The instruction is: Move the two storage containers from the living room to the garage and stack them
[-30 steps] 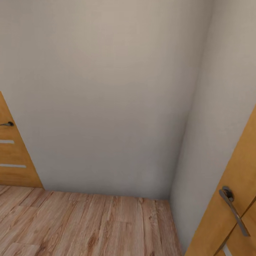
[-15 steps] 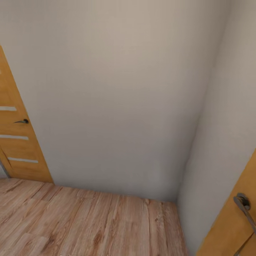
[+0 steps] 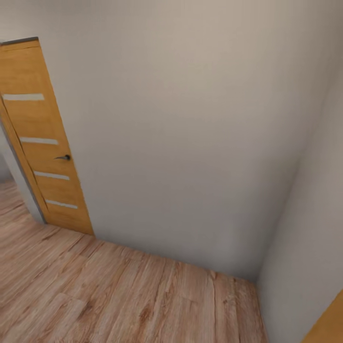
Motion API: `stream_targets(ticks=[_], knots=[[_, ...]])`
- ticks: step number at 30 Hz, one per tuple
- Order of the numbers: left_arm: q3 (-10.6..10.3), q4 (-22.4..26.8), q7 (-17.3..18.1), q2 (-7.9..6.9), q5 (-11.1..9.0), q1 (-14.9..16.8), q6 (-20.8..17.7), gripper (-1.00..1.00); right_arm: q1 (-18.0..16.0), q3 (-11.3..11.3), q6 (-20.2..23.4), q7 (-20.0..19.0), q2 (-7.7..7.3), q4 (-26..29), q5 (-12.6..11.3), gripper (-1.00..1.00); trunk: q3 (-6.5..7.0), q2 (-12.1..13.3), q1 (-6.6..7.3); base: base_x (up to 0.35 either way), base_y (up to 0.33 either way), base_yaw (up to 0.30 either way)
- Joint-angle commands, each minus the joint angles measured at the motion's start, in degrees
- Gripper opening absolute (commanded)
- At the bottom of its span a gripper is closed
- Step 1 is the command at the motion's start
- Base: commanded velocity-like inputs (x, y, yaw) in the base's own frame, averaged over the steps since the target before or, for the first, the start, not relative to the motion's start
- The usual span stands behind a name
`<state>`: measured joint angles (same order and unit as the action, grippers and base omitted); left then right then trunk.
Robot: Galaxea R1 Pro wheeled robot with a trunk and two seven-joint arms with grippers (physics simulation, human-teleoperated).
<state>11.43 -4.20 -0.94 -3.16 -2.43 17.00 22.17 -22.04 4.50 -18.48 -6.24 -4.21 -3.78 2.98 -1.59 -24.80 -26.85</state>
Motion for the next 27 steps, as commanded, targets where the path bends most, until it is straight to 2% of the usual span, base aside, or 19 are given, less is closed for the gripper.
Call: stream_targets(ticks=[1,8,27], knots=[[0.0,-0.3,0.0,0.0,-0.3,0.1,0.4,1.0,-0.1,0.4,-0.4,0.0,-0.01,-0.2,0.1,1.0,-0.13,-0.1,-0.04,0.056,0.0,0.294],[0.0,-0.3,0.0,-0.08,-0.3,0.1,0.4,1.0,-0.1,0.4,-0.4,0.0,-0.01,-0.2,0.1,1.0,-0.13,-0.1,-0.04,0.245,0.0,0.294],[0.0,-0.3,0.0,-0.09,-0.3,0.1,0.4,1.0,-0.1,0.4,-0.4,0.0,-0.01,-0.2,0.1,1.0,-0.13,-0.1,-0.04,0.323,0.0,0.293]])
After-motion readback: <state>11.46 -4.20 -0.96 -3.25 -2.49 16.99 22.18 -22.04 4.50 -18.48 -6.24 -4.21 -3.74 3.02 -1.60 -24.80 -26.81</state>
